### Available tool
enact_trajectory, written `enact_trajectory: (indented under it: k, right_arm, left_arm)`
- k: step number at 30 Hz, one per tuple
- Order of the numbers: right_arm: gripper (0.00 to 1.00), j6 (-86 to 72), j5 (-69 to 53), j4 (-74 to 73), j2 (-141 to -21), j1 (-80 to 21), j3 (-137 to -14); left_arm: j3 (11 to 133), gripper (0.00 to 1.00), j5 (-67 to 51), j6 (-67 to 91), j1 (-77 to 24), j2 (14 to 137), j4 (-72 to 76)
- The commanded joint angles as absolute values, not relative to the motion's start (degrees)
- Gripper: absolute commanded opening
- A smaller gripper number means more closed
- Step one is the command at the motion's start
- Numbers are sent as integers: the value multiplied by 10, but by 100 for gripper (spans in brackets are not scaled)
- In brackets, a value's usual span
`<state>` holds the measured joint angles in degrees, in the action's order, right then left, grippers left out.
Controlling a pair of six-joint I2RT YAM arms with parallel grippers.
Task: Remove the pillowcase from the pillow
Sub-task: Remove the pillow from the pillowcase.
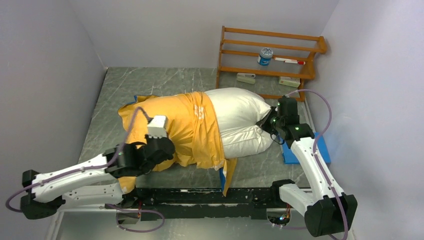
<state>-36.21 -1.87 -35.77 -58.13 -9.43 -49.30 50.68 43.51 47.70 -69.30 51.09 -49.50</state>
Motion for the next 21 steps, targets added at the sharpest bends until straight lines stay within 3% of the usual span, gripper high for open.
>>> enact_trajectory:
  k: [1,5,10,11,13,15,21]
  right_arm:
    - [0,-329,44,-362,-599,-17,-492]
    - [0,-333,-41,-334,-604,13,-482]
    - [0,-332,-90,-324,-594,13,-470]
    - [0,-332,-106,-320,-590,13,-467]
    - [1,-332,-134,-312,-577,13,-457]
    - [2,-335,-151,-307,-568,13,-448]
    - [2,-327,-181,-319,-569,13,-458]
  left_arm:
    - [550,5,538,598,-681,439,-702]
    - [564,5,522,581,-681,378,-697]
    - [600,5,502,539,-682,402,-695]
    - [600,8,480,502,-681,408,-664]
    - [600,31,425,439,-682,422,-596]
    - [592,46,361,391,-681,435,-517]
    - [555,57,187,351,-681,488,-310]
